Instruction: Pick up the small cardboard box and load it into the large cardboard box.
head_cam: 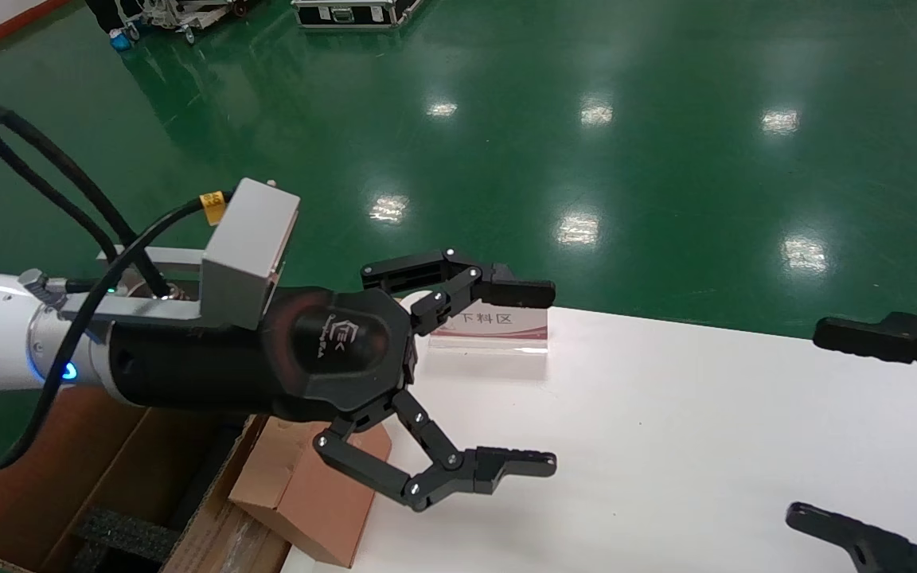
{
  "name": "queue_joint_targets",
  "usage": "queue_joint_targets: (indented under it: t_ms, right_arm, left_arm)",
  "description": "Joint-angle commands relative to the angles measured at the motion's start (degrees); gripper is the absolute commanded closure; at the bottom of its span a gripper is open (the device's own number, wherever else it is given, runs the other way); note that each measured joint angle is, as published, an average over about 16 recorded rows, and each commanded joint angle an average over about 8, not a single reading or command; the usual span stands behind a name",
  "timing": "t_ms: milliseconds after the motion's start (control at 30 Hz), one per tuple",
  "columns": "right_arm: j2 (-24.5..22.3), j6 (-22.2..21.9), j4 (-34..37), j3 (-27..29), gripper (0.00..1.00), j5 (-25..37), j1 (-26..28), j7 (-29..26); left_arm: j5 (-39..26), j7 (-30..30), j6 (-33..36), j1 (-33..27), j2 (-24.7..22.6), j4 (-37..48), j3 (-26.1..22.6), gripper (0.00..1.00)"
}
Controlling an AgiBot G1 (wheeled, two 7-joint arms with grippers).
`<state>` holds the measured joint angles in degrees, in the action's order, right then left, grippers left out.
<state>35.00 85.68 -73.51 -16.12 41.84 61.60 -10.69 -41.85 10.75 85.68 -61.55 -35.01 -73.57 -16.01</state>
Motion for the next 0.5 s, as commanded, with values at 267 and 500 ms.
queue_joint_targets:
  t_ms: [267, 500]
  right_arm:
    - [0.0, 0.0, 0.0, 0.0, 0.00, 0.0, 0.0, 0.0]
    - [0.0, 0.0, 0.0, 0.0, 0.00, 0.0, 0.0, 0.0]
  left_arm:
    - [0.0, 0.0, 0.0, 0.0, 0.0, 0.0, 0.0, 0.00]
    - [-0.4, 0.2, -0.3, 0.0, 0.2, 0.0, -0.1, 0.00]
